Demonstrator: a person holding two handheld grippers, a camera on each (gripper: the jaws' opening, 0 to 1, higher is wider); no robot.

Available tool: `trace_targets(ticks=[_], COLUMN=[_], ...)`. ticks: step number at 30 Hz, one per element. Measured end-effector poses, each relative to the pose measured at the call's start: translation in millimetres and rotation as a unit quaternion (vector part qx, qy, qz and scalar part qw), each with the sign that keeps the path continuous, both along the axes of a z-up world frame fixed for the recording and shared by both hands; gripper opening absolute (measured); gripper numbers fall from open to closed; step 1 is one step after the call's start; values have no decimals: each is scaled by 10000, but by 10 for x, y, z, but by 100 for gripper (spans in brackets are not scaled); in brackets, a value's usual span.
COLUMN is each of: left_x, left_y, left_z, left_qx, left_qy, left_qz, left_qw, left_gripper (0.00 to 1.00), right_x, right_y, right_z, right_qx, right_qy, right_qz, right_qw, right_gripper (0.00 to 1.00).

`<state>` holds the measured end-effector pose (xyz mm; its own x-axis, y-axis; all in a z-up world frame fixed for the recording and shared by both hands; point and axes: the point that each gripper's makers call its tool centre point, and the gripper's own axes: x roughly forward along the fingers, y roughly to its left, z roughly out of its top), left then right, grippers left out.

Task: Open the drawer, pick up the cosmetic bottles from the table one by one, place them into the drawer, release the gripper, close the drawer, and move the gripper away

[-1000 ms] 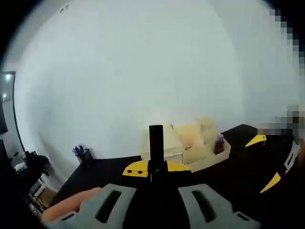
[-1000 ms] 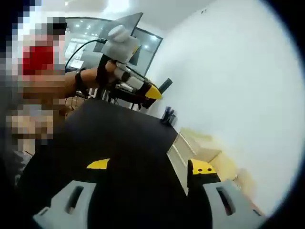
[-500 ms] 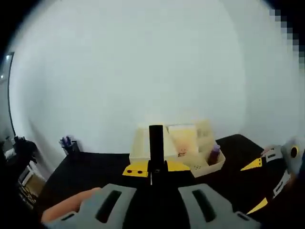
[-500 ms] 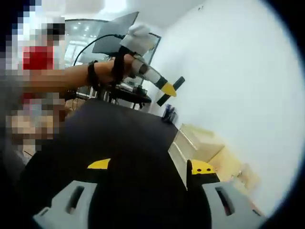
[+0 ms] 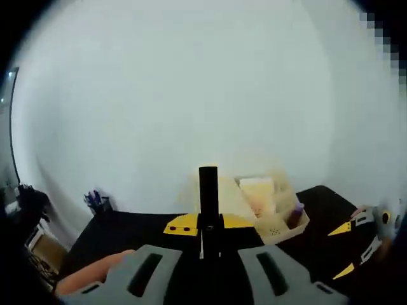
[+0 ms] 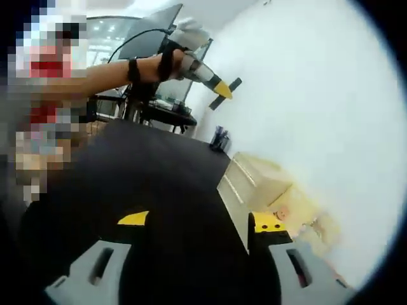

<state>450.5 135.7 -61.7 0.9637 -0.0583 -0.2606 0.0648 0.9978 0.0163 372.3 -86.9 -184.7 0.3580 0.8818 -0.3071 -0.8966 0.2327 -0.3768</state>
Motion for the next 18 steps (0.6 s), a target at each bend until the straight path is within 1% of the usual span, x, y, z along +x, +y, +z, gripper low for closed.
trace_targets(ticks=[2, 3, 5, 6, 7, 8, 9, 11, 14, 15, 18], left_x=[144, 185, 284, 343, 438, 505, 542, 569, 710, 774, 923], left_y=[38, 44, 48, 53, 103, 97, 41, -42, -94, -93, -143], left_z=[26, 22, -25, -55, -35, -55, -108, -169, -179, -157, -173], left_qx=[-115, -122, -79, -53, -66, -103, -142, -143, -233, -275, -332], left_qy=[0, 15, 99, 142, 174, 209, 271, 300, 351, 358, 424], left_qz=[-46, -55, -58, -57, -61, -93, -130, -154, -211, -231, -238], left_qw=[9999, 9999, 9999, 9999, 9998, 9997, 9994, 9993, 9989, 9987, 9983], left_gripper=[6, 6, 6, 6, 6, 6, 6, 6, 6, 6, 6], right_x=[21, 24, 26, 34, 36, 29, 21, 18, 7, 10, 62], right_y=[-16, -18, -8, -5, 2, 8, 9, 11, 12, 7, -36], right_z=[17, 19, -2, -14, -61, -95, -111, -129, -201, -223, -234], right_qx=[41, 47, 42, 28, -14, -50, -78, -123, -202, -252, -359], right_qy=[28, 37, 47, 54, 94, 120, 128, 143, 136, 117, 51], right_qz=[-3, 5, -33, -57, -93, -93, -87, -89, -122, -135, -211], right_qw=[10000, 10000, 10000, 10000, 9999, 9999, 9998, 9998, 9996, 9995, 9991], right_gripper=[56, 57, 57, 58, 60, 62, 62, 63, 63, 63, 63])
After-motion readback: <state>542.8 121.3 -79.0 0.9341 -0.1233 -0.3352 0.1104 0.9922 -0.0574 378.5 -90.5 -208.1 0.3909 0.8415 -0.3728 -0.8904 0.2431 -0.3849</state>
